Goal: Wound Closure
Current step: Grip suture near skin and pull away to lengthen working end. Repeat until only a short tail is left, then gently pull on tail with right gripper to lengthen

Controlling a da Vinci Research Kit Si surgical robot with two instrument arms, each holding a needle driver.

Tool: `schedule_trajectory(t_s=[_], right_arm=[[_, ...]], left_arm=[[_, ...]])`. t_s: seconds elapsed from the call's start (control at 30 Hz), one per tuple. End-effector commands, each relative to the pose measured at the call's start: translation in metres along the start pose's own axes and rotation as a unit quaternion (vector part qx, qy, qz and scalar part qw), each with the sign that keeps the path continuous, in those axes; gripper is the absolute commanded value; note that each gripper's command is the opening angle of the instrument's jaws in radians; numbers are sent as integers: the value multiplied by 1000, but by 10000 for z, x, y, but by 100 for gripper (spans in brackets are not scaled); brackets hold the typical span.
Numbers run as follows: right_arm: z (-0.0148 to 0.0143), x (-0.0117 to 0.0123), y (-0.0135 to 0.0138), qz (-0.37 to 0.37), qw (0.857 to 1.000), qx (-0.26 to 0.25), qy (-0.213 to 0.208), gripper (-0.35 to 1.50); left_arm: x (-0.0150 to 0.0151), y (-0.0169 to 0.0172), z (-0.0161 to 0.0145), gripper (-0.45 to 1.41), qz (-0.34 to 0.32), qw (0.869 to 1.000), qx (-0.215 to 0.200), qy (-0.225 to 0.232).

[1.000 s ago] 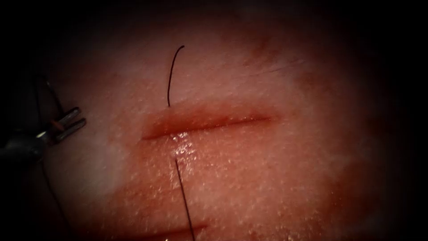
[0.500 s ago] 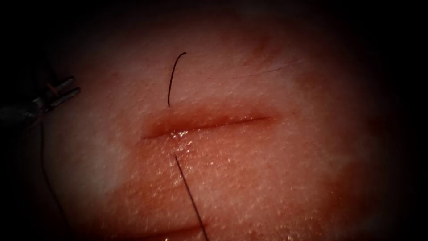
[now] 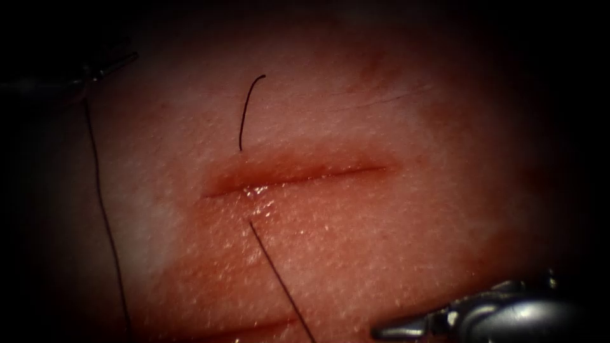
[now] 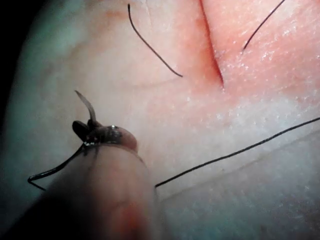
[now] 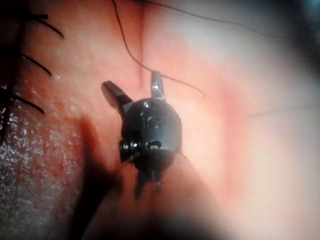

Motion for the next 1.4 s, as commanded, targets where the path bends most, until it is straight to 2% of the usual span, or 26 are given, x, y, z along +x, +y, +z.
schedule_trajectory(t_s=[0.03, 0.17, 0.23, 0.33, 0.4, 0.47, 0.5, 0.53, 0.57, 0.63, 0.7, 0.73, 0.77, 0.8, 0.87, 0.93, 1.1, 1.27, 1.3, 1.4], right_arm=[[-6, -5, 6, 0, 1000, -6, -4, 148], [-29, -8, 20, 19, 999, -29, -14, 142], [-32, -12, 29, 25, 999, -44, -18, 130], [-32, -17, 41, 75, 994, -73, -18, 125], [-30, -25, 57, 156, 979, -129, -7, 111], [-27, -31, 70, 215, 963, -162, 5, 96], [-24, -34, 76, 236, 955, -178, 11, 96], [-19, -38, 85, 260, 945, -198, 17, 105], [-8, -45, 96, 295, 929, -220, 25, 111], [9, -54, 109, 328, 914, -236, 27, 111], [26, -65, 121, 366, 900, -234, 40, 95], [32, -71, 126, 377, 894, -238, 41, 93], [38, -76, 132, 385, 890, -242, 41, 98], [51, -90, 147, 401, 882, -241, 48, 95], [60, -103, 159, 406, 879, -242, 52, 100], [70, -116, 171, 411, 875, -248, 58, 106], [91, -141, 198, 412, 872, -258, 65, 105], [110, -156, 218, 414, 869, -263, 71, 84], [114, -159, 221, 416, 868, -263, 73, 74], [123, -165, 229, 418, 866, -265, 75, 71]], left_arm=[[-2, 0, 12, -45, 4, 1000, 1, 0], [-12, 3, 26, -45, 0, 1000, 6, 2], [-18, 7, 30, -45, -4, 1000, 3, 2], [-24, 12, 35, -45, -6, 1000, -1, -1], [-31, 16, 39, -45, -9, 1000, -5, -2], [-38, 21, 45, -45, -12, 1000, -10, -5], [-41, 23, 47, -45, -12, 1000, -12, -6], [-44, 25, 50, -45, -17, 1000, -16, -8], [-48, 30, 55, -45, -21, 999, -22, -11], [-51, 34, 60, -45, -27, 999, -26, -15], [-53, 39, 65, -45, -43, 999, -23, -15], [-53, 41, 66, -45, -54, 998, -21, -14], [-53, 43, 67, -32, -69, 997, -18, -15], [-50, 47, 68, 69, -110, 994, -10, -20], [-45, 48, 66, 96, -114, 993, -8, -24], [-39, 49, 65, 101, -115, 993, -7, -27], [-22, 52, 55, 114, -121, 992, -4, -37], [2, 51, 37, 113, -126, 991, -14, -33], [5, 50, 34, 113, -127, 991, -15, -33], [17, 48, 23, 106, -129, 991, -20, -32]])
